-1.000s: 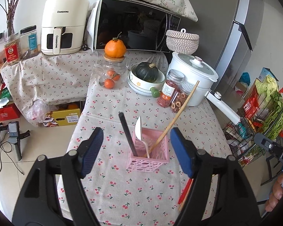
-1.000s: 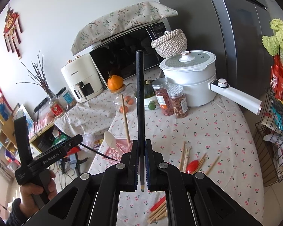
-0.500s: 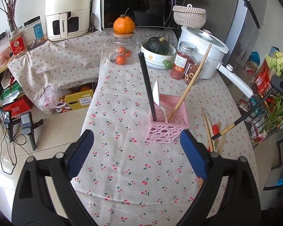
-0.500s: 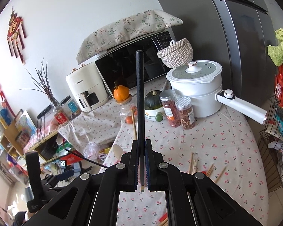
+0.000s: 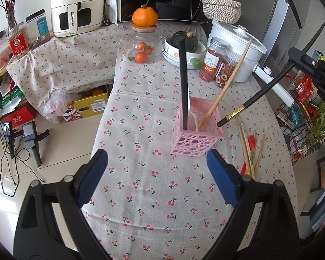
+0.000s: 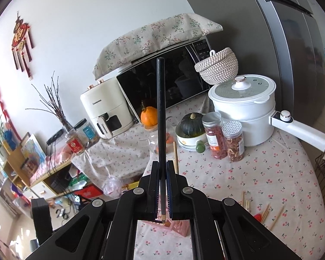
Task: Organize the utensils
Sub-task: 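Lower the black chopstick into the pink basket and open the right tool, then move the left tool to the wooden chopsticks and close on one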
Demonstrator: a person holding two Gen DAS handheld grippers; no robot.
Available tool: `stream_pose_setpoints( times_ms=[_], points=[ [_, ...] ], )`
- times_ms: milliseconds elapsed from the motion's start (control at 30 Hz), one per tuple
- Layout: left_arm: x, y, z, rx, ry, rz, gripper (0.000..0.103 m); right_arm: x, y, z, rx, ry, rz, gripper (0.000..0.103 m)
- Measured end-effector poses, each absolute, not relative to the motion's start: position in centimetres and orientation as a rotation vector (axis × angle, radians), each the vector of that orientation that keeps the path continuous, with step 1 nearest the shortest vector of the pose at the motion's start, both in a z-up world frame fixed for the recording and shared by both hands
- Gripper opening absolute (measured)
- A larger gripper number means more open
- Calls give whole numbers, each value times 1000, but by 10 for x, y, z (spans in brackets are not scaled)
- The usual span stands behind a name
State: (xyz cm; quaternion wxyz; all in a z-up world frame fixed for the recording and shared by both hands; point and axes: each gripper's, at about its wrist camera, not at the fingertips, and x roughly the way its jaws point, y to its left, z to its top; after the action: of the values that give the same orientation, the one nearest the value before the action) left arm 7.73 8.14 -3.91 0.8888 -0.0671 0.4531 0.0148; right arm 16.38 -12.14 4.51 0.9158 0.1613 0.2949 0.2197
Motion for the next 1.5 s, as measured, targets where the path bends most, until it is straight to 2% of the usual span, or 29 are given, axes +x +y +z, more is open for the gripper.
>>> stream_pose_setpoints(
  times_ms=[233, 533, 600, 733, 800, 1200, 1500],
  points=[
    [75, 80, -39, -132, 944, 16, 93, 178, -87, 21, 205, 673, 410, 6],
    [74, 78, -39, -127, 940, 11, 93, 196, -88, -11, 280, 774, 446, 9],
    [74, 78, -38, -126, 938, 9, 93, 197, -93, -10, 315, 777, 454, 18],
    [73, 76, -38, -125, 935, 9, 93, 191, -105, -1, 346, 760, 465, 27],
    [73, 74, -38, -118, 935, 8, 93, 187, -111, 4, 354, 748, 470, 35],
    [63, 54, -36, -75, 928, -43, 93, 154, -149, 14, 274, 773, 439, 65],
    [54, 35, -42, -17, 943, -80, 93, 142, -186, -19, 242, 901, 346, 71]
  ],
)
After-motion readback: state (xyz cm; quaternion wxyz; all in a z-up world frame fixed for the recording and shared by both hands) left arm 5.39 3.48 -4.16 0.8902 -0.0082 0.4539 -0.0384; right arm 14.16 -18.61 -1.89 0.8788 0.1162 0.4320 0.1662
